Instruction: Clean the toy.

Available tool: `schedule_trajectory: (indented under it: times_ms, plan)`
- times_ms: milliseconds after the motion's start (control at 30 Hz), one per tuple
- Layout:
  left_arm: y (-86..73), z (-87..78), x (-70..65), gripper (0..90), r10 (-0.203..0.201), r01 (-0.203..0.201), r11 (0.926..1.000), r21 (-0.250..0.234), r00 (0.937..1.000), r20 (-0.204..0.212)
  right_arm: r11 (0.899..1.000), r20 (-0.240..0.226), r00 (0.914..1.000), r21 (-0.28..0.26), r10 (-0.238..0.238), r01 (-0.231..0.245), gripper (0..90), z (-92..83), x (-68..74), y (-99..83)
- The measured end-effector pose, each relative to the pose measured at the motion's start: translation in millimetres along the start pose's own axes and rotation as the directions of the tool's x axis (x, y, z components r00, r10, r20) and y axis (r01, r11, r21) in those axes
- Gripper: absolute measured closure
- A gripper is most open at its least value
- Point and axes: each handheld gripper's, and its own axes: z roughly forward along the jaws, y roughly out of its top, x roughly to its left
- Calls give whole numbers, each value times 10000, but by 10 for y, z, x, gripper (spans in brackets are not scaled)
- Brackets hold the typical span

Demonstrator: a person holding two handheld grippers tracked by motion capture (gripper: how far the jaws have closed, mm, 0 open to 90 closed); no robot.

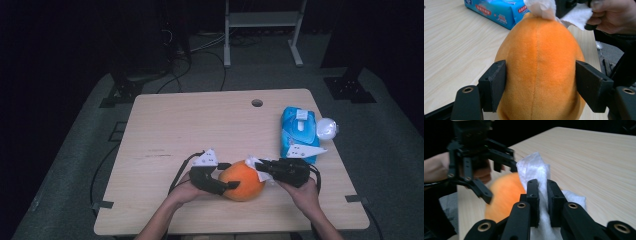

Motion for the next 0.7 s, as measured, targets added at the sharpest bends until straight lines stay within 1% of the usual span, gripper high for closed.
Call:
schedule_trajectory:
  times_ms: [67,100,133,233,267,333,367,400,433,500,567,600,633,667,700]
  plan:
    - [-2,-12,7,292,-9,9,10000,21,10000,-12,9997,73,9997,80,-213,212,812,19,20,18]
    - [-7,-16,12,294,-51,51,10000,-12,10000,-12,9998,85,9998,101,-181,180,812,12,7,21]
    - [-15,-22,26,294,-117,117,9999,-38,9999,-10,9999,94,9999,91,-105,104,812,4,-7,17]
    - [-24,-27,51,290,-328,328,9994,-132,9995,-7,9999,389,9992,112,71,-76,813,-34,-101,-32]
    - [-25,-25,51,287,-370,370,9992,-169,9993,0,9996,432,9988,118,242,-248,813,-50,-134,-50]
    - [-10,-15,33,282,-253,253,9995,-166,9997,0,9989,417,9981,102,460,-464,813,-75,-186,-71]
    - [2,-7,18,281,-224,224,9996,-146,9997,-41,9987,411,9979,99,493,-498,813,-78,-183,-69]
    - [12,-2,4,281,-184,184,9998,-123,9998,-56,9990,424,9982,83,435,-439,813,-75,-163,-59]
    - [28,8,-24,281,-62,61,9999,-93,9999,-104,9992,388,9985,75,381,-384,813,-69,-143,-47]
    - [58,42,-82,282,92,-94,9999,-79,9998,-185,9997,112,9996,-14,252,-252,813,-40,-74,-9]
    - [80,75,-133,281,277,-279,9996,-43,9992,-288,10000,-174,9998,-9,-6,6,813,13,30,40]
    - [89,98,-166,279,298,-302,9995,-94,9989,-357,10000,-277,9996,17,-68,68,813,29,64,55]
    - [96,110,-185,278,355,-358,9993,-68,9985,-405,9997,-372,9990,30,-241,243,812,56,111,78]
    - [102,115,-204,278,499,-500,9987,-6,9976,-471,9991,-350,9986,93,-403,406,813,71,141,93]
    - [104,114,-210,281,540,-541,9985,1,9974,-483,9984,-269,9982,184,-535,540,813,77,154,105]
